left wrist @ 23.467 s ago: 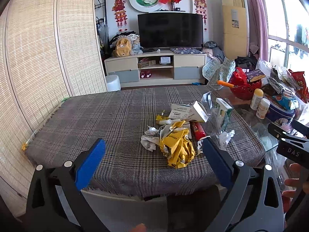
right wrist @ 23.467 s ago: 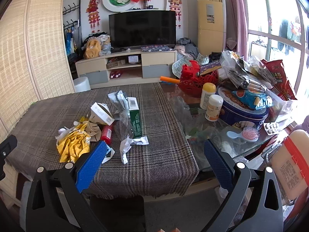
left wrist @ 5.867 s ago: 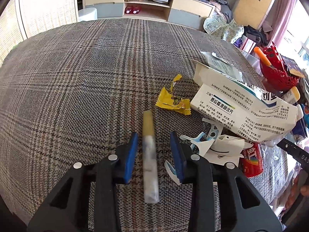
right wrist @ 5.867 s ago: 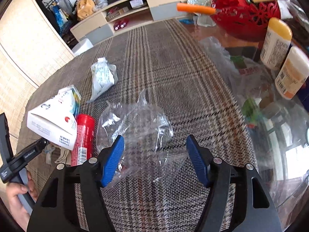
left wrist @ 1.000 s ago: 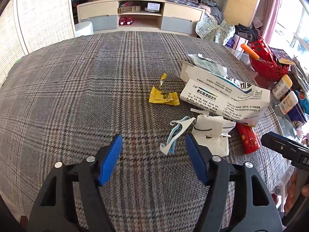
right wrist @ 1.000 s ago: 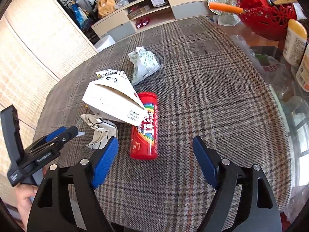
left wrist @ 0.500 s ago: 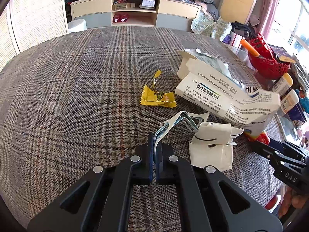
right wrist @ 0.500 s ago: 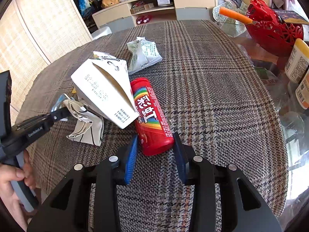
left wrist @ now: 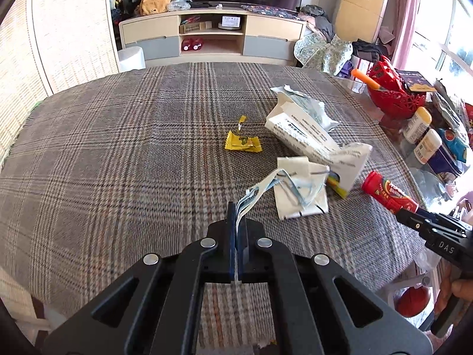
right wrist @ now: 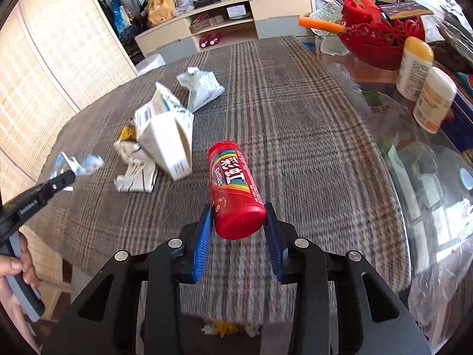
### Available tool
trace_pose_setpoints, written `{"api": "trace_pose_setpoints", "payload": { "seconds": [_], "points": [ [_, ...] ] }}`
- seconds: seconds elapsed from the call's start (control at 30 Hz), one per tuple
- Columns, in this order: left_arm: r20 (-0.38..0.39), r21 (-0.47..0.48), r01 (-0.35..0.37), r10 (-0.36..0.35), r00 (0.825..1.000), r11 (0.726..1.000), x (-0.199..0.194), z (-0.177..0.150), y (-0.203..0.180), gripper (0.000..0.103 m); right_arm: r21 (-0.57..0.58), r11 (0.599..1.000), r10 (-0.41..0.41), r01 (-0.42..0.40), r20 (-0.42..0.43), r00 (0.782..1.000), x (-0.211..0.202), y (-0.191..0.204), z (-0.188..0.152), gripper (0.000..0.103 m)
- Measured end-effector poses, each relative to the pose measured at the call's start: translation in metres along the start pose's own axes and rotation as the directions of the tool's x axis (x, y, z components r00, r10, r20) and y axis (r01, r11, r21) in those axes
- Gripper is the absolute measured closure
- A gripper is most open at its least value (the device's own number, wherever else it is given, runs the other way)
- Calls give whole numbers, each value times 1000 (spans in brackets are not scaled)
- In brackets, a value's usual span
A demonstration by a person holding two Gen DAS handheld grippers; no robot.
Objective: Collect trash
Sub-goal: 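Grasp the white toothbrush packaging with the left tool while the right tool grasps the red Skittles tube, then carry both items down over the bin and open both tools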
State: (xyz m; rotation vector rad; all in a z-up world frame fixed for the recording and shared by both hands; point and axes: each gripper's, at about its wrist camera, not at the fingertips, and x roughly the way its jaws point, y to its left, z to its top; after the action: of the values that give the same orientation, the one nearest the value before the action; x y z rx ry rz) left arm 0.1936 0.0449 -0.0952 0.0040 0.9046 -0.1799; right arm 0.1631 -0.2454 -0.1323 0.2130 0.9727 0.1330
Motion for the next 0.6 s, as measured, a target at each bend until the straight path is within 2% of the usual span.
{"api": "trace_pose_setpoints", "payload": {
  "seconds": [0.33, 0.6],
  "points": [
    [-6, -29, 66, -66, 998, 997, -47, -73, -20, 103, 10, 999, 52, -52, 15, 999, -41, 4, -51, 68],
    [-32, -15, 100, -101, 994, 995, -67, -129, -40, 103, -1, 997, 77, -77, 40, 996, -73, 5, -91, 68]
  ]
}}
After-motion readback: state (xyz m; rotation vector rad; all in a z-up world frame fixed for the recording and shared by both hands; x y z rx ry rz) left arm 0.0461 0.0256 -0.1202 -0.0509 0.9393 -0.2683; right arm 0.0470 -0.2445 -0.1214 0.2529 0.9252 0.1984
